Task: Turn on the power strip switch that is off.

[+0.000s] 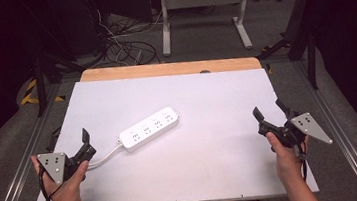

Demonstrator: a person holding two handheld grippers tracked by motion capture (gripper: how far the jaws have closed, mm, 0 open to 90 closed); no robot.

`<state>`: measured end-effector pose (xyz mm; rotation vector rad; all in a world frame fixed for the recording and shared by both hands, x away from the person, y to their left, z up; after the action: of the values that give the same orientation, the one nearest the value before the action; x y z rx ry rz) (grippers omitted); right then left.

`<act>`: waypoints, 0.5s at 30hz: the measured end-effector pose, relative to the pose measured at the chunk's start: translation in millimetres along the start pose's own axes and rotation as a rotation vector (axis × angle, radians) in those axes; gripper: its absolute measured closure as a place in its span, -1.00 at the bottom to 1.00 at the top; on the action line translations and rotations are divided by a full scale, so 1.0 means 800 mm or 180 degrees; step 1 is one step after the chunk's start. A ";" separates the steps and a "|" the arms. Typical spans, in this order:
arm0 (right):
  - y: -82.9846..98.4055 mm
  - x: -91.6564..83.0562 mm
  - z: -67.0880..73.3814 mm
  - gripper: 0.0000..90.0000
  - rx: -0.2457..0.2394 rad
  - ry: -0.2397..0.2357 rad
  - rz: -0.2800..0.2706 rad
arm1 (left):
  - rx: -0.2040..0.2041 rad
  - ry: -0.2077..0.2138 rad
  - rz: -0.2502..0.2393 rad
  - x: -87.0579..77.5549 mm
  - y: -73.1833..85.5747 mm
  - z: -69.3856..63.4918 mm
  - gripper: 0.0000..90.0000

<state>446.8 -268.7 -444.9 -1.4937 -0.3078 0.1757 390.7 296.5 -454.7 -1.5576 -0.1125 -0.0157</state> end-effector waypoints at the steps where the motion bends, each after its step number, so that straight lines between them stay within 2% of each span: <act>1: 0.000 0.000 -0.001 -0.68 0.0014 0.0002 0.0000 | 0.0000 0.0003 -0.0001 0.000 0.000 -0.001 -0.79; 6: 0.000 -0.002 -0.003 -0.67 0.0031 0.0015 0.0002 | -0.0012 -0.0023 -0.0007 0.001 -0.001 -0.002 -0.75; 9: 0.001 -0.001 -0.003 -0.67 0.0023 0.0008 0.0010 | -0.0091 -0.0040 -0.0006 0.001 -0.002 0.000 -0.70; 12: 0.001 0.000 -0.002 -0.67 0.0010 -0.0002 0.0019 | -0.0111 -0.0041 0.0020 0.000 -0.003 0.001 -0.63; 13: 0.001 0.000 -0.001 -0.67 0.0002 -0.0010 0.0020 | -0.0123 -0.0031 0.0037 0.000 -0.003 0.001 -0.48; 15: 0.002 0.000 -0.001 -0.66 0.0001 -0.0020 0.0027 | -0.0142 -0.0012 0.0069 0.000 -0.004 0.000 -0.36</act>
<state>447.2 -269.6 -446.2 -1.4944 -0.3066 0.1871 390.5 296.7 -451.9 -1.6034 -0.0988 0.0017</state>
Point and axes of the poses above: each handheld gripper's, and its own axes: x roughly forward along the jaws, y roughly out of its underside, z roughly to its left, the point moved 1 cm from there along x, roughly forward along the jaws, and after that the axes turned 3 degrees about y, right-handed, at the moved point
